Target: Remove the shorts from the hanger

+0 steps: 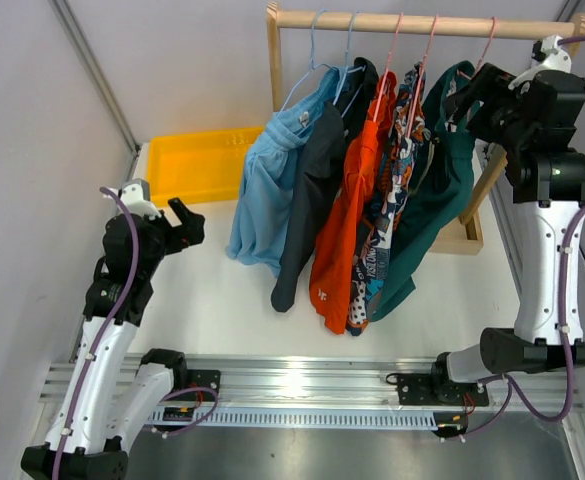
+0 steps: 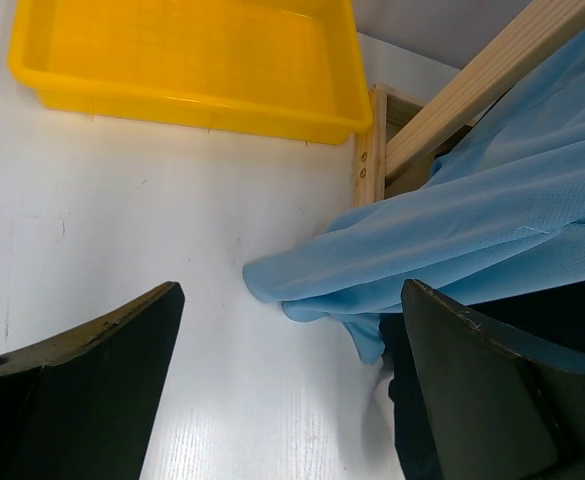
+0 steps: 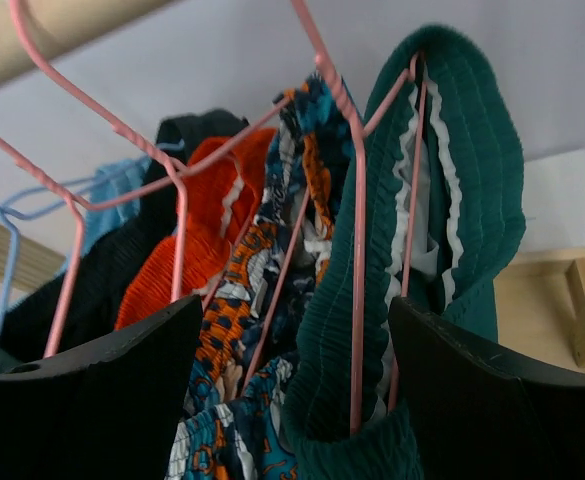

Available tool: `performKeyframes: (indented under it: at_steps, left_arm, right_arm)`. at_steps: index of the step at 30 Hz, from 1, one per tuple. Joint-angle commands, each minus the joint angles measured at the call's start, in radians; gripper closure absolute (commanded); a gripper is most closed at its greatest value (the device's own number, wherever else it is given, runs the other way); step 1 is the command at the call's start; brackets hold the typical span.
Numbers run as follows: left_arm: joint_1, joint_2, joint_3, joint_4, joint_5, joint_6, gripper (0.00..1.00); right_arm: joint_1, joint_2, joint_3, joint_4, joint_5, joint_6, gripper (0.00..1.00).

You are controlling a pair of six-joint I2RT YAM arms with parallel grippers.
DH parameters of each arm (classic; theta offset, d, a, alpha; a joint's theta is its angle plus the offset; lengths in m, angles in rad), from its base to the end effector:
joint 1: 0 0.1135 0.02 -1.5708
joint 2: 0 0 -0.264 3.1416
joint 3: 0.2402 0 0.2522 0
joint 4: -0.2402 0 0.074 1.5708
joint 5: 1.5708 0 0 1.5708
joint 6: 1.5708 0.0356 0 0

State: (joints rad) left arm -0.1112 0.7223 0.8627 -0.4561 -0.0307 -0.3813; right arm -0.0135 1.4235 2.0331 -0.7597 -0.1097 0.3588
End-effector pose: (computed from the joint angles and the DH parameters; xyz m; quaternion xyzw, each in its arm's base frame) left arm 0.1594 -0.0167 0.3477 -0.1179 0.8008 -0.1311 0.5724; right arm 0.2559 0.0004 0.5477 0.1050 0.7505 0.1528 0.6343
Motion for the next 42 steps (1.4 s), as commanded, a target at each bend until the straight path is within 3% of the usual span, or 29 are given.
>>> performKeyframes:
  at_steps: [1,9,18,31,37,38,39,40,42]
  left_arm:
    - [-0.005,-0.009,0.009,0.011,0.012,0.012,0.04]
    - [-0.005,-0.003,0.007,0.013,0.023,0.012,0.03]
    - [-0.005,0.011,0.010,0.014,0.023,0.012,0.04]
    - [-0.005,0.022,0.007,0.014,0.023,0.013,0.05]
    - [-0.007,0.031,0.007,0.014,0.023,0.012,0.05]
    - [-0.005,0.029,0.007,0.014,0.023,0.012,0.05]
    - [-0.005,0.029,0.007,0.014,0.025,0.012,0.05]
    - [-0.005,0.029,0.007,0.014,0.023,0.013,0.05]
    - [-0.007,0.031,0.007,0.019,0.023,0.019,0.05]
  right_arm:
    - [0.010,0.001,0.033,-0.013,0.036,-0.055,0.18]
    - [0.061,0.089,0.033,0.034,0.080,-0.103,0.21]
    - [0.064,0.199,0.102,0.091,0.103,-0.115,0.40]
    - [0.050,0.236,0.173,0.146,0.105,-0.118,0.30]
    - [0.024,0.241,0.165,0.138,0.070,-0.096,0.56]
    - [0.023,0.239,0.162,0.138,0.067,-0.093,0.63]
    - [-0.005,0.238,0.156,0.138,0.062,-0.090,0.84]
    - [-0.006,0.230,0.144,0.141,0.059,-0.089,0.97]
    - [-0.008,0.223,0.131,0.146,0.058,-0.092,1.00]
